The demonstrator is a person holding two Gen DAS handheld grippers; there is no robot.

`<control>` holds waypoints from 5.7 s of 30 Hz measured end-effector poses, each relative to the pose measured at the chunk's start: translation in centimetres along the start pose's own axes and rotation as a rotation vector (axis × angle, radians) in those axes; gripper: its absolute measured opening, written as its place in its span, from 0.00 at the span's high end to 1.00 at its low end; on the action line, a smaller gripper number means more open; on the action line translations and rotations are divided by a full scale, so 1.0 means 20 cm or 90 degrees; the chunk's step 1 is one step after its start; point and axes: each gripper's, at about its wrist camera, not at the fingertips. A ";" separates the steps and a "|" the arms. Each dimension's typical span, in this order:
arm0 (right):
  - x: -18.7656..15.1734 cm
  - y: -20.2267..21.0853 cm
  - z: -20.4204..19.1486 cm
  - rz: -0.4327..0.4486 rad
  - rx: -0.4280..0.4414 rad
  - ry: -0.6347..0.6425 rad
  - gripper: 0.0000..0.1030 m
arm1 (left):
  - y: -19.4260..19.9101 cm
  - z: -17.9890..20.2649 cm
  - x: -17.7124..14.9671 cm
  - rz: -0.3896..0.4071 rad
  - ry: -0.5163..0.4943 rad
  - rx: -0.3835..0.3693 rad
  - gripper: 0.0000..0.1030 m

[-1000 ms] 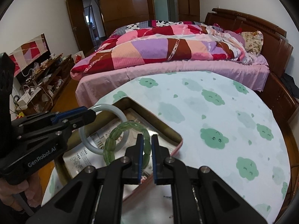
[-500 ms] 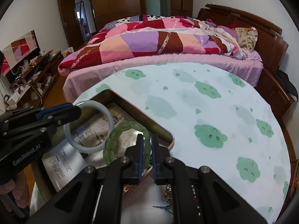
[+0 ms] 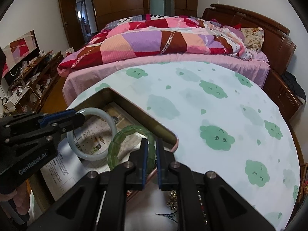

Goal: Organize jewelry
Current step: 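Lower both bangles into the tin and open both grippers, then grasp the dark bead bracelet with the right gripper while the left gripper reaches the gold chain, then grasp the gold bead chain with the left gripper and lift it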

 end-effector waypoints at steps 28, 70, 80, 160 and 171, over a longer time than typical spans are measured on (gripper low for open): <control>-0.04 0.12 -0.02 0.035 0.041 -0.028 0.43 | 0.16 0.01 0.01 0.055 0.015 0.012 0.36; -0.68 0.41 0.41 0.041 0.072 -0.061 0.67 | 0.28 0.64 -0.37 0.030 -0.088 -0.042 0.36; -0.74 0.35 0.33 0.001 0.052 -0.014 0.89 | 0.24 0.68 -0.36 0.017 -0.103 -0.090 0.47; -0.74 0.38 0.42 0.029 0.097 -0.073 0.89 | 0.10 0.79 -0.32 0.028 -0.111 -0.158 0.97; -0.74 0.37 0.42 0.024 0.101 -0.066 0.89 | 0.09 0.82 -0.29 0.024 -0.108 -0.163 0.91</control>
Point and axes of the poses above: each gripper's, at about its wrist camera, not at the fingertips, and y roughly against the way its jaws point, z to its right, x to its top, and after that the axes turned 1 degree about y, right-handed
